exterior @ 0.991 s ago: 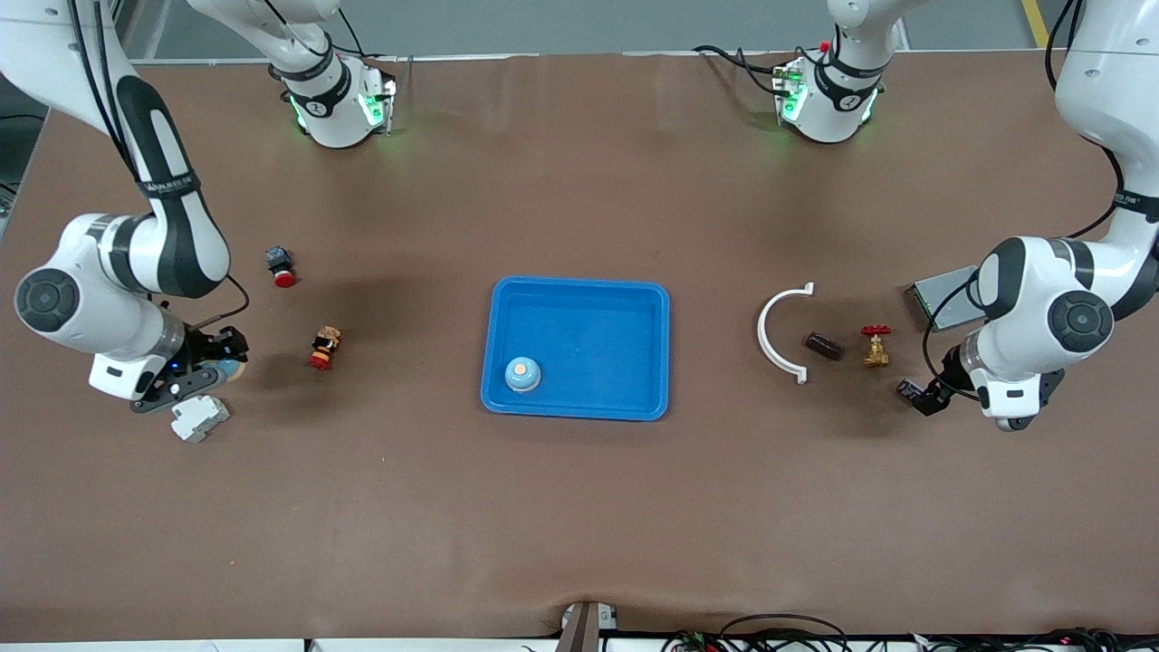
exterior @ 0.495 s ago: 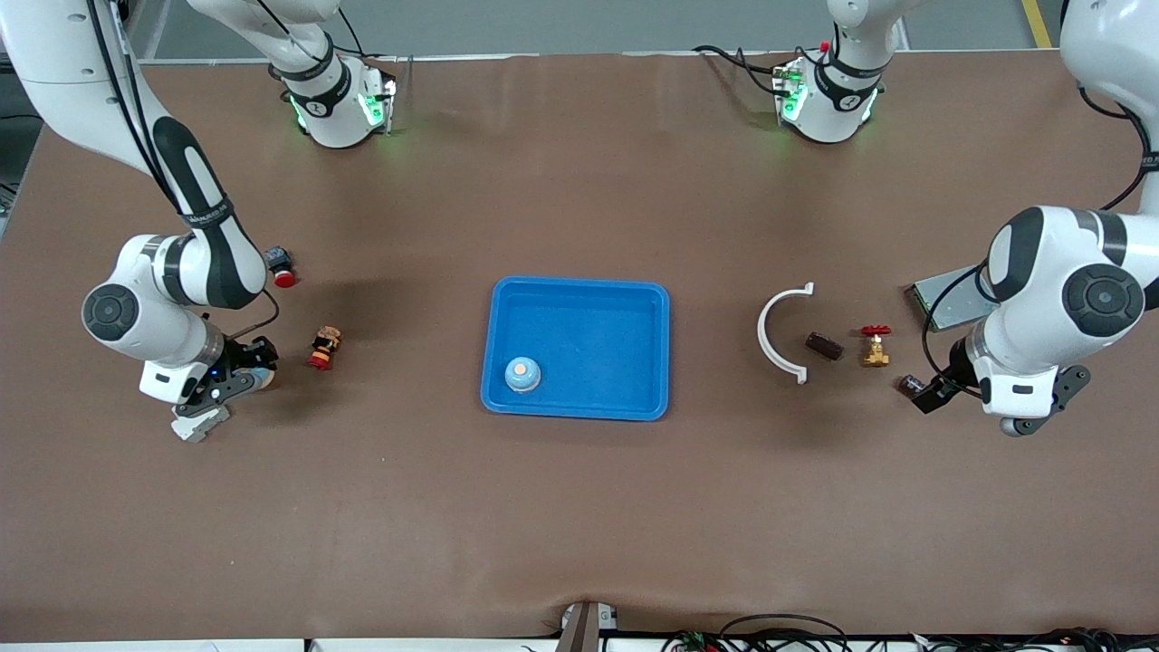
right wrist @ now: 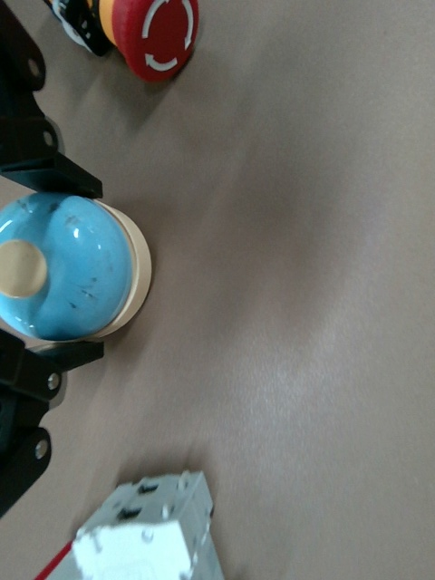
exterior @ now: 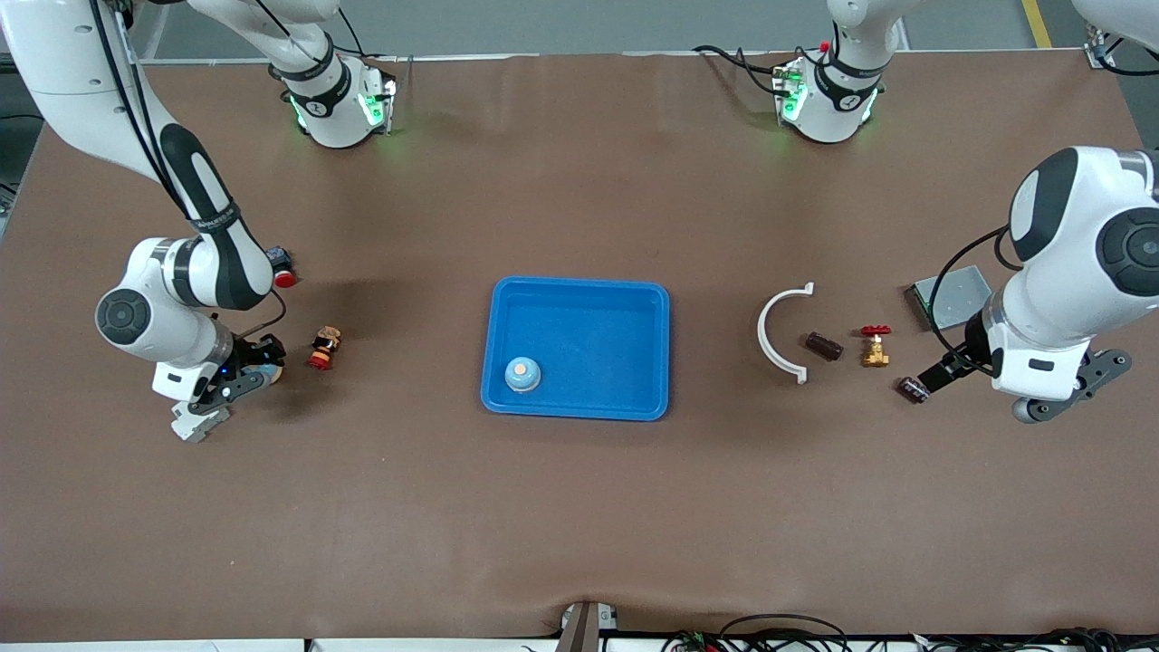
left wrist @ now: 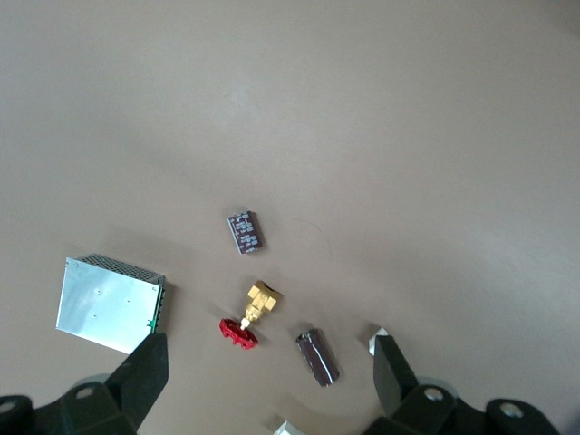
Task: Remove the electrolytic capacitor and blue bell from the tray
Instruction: 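Place the capacitor with the left gripper while the right gripper lowers the bell, then release the bell beside the red buttons with the right gripper, then move the right gripper back over the remaining bell in the tray, then grasp the second bell with the right gripper and lift it, then carry the bell and lower it beside the first bell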
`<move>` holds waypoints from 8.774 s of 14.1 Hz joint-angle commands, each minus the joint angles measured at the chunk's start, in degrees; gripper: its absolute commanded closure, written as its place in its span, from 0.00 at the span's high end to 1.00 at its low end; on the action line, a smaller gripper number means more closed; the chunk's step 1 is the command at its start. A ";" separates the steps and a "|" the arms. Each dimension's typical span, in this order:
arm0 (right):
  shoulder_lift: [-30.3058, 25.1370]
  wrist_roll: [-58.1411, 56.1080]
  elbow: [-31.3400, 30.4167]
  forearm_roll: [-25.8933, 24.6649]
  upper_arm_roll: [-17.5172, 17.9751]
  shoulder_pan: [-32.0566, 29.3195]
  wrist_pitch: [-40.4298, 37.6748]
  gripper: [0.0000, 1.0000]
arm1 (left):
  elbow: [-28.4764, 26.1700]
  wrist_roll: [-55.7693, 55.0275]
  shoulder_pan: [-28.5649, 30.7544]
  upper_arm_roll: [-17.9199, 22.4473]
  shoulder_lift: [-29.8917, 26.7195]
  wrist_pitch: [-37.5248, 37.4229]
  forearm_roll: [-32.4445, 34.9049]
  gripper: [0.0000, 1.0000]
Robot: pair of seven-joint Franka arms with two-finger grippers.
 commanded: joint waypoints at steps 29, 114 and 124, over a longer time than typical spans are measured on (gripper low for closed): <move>1.50 77.56 24.25 7.22 0.50 37.75 -14.95 1.00 | 7.51 37.47 -8.54 21.43 -16.58 -18.43 -21.34 1.00; -5.87 32.30 -1.92 4.32 0.50 16.75 2.80 0.11 | 0.29 41.51 -23.23 32.25 -24.42 -21.59 -20.81 1.00; -0.68 33.18 0.28 4.76 0.59 17.01 5.09 0.13 | -0.06 41.96 -23.41 31.03 -24.50 -20.18 -20.11 1.00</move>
